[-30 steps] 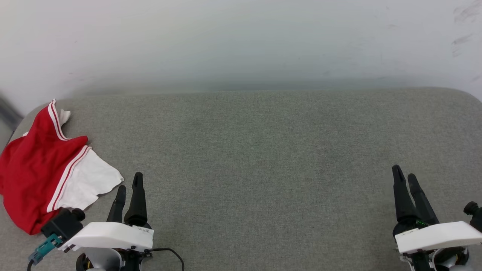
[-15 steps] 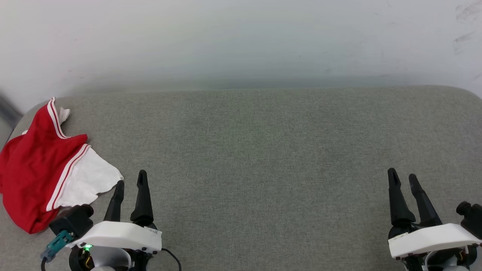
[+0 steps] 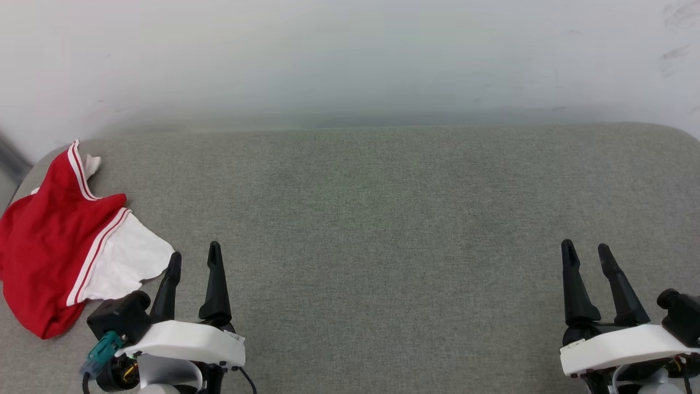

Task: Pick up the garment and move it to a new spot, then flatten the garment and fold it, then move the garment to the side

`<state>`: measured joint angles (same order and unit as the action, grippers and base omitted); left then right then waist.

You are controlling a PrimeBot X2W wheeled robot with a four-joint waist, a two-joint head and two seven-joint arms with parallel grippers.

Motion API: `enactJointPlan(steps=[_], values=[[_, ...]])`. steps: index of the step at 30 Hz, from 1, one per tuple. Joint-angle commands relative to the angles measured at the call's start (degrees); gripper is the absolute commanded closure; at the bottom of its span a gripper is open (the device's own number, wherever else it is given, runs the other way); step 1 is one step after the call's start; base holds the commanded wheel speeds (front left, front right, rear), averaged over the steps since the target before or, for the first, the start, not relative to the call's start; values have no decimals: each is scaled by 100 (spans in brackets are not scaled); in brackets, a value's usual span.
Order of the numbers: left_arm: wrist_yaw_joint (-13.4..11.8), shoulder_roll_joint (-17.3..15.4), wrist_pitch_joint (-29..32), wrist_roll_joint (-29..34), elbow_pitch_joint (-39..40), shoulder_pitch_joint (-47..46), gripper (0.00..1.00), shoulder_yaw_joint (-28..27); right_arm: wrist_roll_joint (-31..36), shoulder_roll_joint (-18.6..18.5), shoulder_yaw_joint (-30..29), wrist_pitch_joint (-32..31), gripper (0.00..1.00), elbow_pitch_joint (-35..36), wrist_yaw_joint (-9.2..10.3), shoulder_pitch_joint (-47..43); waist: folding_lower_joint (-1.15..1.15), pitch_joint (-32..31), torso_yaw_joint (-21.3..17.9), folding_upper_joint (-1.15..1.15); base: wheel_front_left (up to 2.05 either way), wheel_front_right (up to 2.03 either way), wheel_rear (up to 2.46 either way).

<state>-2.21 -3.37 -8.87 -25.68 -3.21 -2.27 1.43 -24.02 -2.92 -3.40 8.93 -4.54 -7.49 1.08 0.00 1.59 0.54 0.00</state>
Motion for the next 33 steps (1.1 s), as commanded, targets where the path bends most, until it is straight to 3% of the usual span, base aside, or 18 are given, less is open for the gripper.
enactJointPlan(steps=[1,33], values=[[-27,-41,-61,142,80,17,0,18,148,3,-1,51,0,102,0,-6,0,2,1,0,0,0,0],[93,-3,-464,1634,229,158,0,161,1291,7,3,457,0,435,0,-143,0,81,5,0,0,0,0]])
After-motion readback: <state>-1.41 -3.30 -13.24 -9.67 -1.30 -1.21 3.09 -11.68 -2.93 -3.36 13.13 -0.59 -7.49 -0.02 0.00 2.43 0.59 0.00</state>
